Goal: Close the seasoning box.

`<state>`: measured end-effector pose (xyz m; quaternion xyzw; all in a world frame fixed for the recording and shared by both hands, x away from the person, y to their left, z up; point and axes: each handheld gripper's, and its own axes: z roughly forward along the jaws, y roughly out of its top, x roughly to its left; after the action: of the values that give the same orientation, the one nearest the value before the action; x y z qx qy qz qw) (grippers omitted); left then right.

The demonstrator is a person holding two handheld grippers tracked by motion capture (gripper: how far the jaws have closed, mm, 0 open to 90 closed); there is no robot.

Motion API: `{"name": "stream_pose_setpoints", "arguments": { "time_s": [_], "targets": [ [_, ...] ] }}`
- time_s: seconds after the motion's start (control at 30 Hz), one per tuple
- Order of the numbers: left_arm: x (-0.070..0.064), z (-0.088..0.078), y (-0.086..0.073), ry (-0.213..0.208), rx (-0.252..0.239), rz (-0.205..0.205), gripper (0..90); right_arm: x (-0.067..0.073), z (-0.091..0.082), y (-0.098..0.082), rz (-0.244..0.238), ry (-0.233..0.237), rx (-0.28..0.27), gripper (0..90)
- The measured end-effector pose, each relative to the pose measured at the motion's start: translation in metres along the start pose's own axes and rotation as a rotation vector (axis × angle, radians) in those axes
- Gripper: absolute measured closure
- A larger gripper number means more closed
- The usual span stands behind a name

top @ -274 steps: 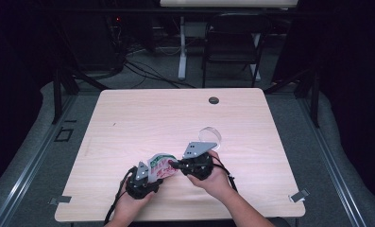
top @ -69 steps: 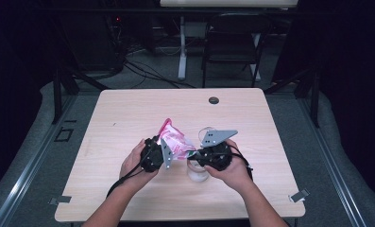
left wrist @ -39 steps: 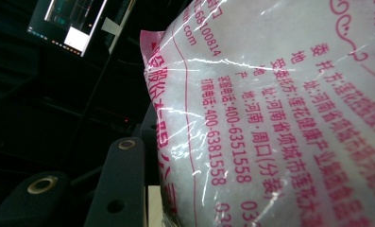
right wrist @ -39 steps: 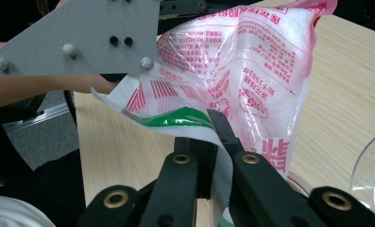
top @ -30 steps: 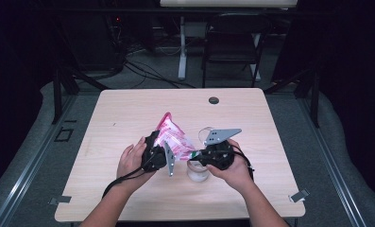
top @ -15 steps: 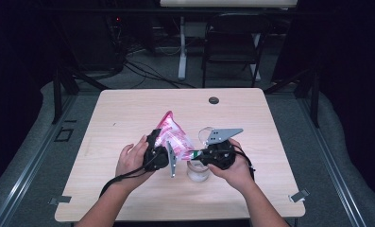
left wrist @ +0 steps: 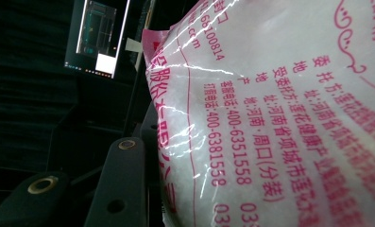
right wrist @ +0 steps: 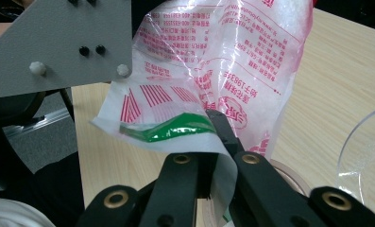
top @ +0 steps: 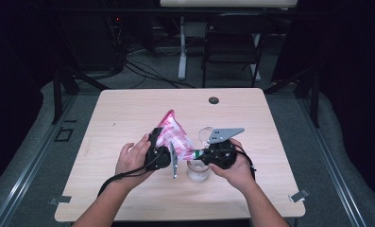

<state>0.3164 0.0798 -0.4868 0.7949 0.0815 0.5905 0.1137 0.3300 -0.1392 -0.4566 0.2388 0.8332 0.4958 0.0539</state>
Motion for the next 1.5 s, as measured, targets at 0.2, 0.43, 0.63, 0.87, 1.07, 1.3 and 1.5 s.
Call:
{"name": "stream_pose_setpoints", "arguments": {
  "time_s": [0.2, 0.43, 0.63, 0.87, 1.07, 1.3, 1.5],
  "targets": [
    [0.0005, -0.0004, 0.0024, 0.005, -0.002, 0.022, 60.7, -0.002, -0.0012, -0.0008, 0.0, -0.002, 0.003, 90.0],
    [0.0003, -0.0008, 0.0038, 0.011, -0.004, 0.049, 60.8, -0.0027, -0.0012, -0.0017, 0.007, 0.0, 0.002, 90.0],
    [0.0003, -0.0009, 0.0047, 0.015, -0.01, 0.065, 60.9, -0.0031, -0.0012, -0.0023, 0.008, -0.002, 0.003, 90.0],
    [0.0012, -0.002, 0.0063, 0.025, -0.011, 0.089, 61.0, -0.0035, -0.002, -0.0023, 0.009, -0.002, 0.002, 90.0],
    [0.0013, -0.002, 0.0073, 0.032, -0.019, 0.101, 61.0, -0.0041, -0.0028, -0.0026, 0.008, -0.002, 0.004, 90.0],
    [0.0024, -0.0028, 0.0087, 0.041, -0.016, 0.119, 61.1, -0.0051, -0.0023, -0.0038, 0.007, -0.003, 0.015, 90.0],
    [0.002, -0.0028, 0.0091, 0.042, -0.021, 0.122, 61.1, -0.0058, -0.002, -0.0045, 0.011, -0.001, 0.015, 90.0]
  ]
}}
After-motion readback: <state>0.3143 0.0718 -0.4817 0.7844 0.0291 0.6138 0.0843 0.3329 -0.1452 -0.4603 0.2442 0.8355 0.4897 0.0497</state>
